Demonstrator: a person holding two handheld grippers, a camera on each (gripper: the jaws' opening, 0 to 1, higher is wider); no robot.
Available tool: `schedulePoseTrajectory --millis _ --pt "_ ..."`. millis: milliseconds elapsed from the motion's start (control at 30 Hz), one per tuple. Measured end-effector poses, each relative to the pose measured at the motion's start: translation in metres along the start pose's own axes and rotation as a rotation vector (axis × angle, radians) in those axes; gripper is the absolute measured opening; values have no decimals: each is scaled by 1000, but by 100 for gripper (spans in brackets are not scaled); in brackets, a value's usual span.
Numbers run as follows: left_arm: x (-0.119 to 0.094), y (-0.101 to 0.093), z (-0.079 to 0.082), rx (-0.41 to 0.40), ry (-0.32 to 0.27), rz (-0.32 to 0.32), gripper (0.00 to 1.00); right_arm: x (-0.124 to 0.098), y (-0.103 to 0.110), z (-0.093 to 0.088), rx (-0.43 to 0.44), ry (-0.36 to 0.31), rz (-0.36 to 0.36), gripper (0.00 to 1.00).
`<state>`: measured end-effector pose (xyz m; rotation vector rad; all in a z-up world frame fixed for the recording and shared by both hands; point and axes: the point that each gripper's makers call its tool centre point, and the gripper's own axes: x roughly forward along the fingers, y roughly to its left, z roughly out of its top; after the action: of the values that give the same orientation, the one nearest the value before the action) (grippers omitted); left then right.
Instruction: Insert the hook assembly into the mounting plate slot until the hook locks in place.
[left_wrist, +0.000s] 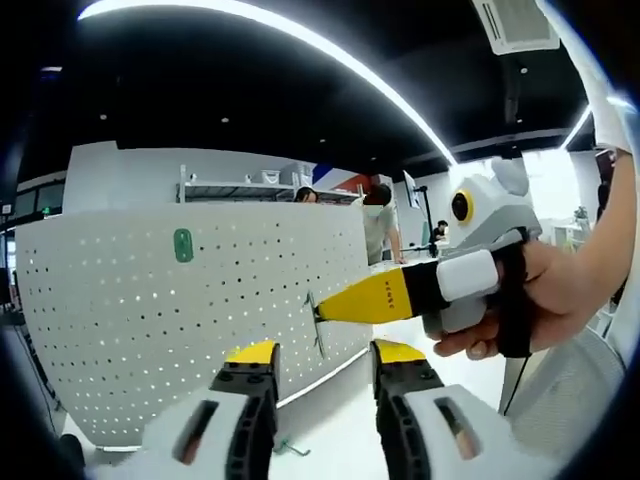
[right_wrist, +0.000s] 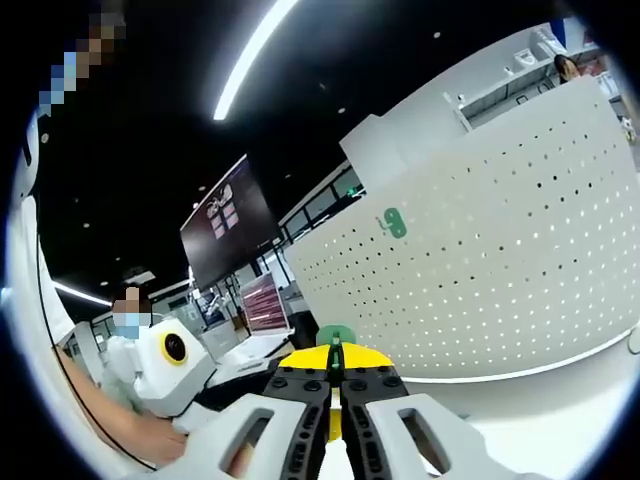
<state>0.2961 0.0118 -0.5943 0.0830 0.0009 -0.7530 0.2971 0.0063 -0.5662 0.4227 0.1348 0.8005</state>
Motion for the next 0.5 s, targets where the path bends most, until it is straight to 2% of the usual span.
schedulePoseTrajectory --millis 133,200,333,500 --pt "0 6 -4 -19 11 26 69 0 -1 -1 7 1 -1 0" --pt "2 8 -10 -52 35 32 79 0 -1 -1 8 0 -2 0" --pt "1 8 -13 -66 44 33 84 1 -2 -1 11 0 -3 0" --pt "2 8 -13 -65 43 37 84 2 -4 -1 16 2 -9 0"
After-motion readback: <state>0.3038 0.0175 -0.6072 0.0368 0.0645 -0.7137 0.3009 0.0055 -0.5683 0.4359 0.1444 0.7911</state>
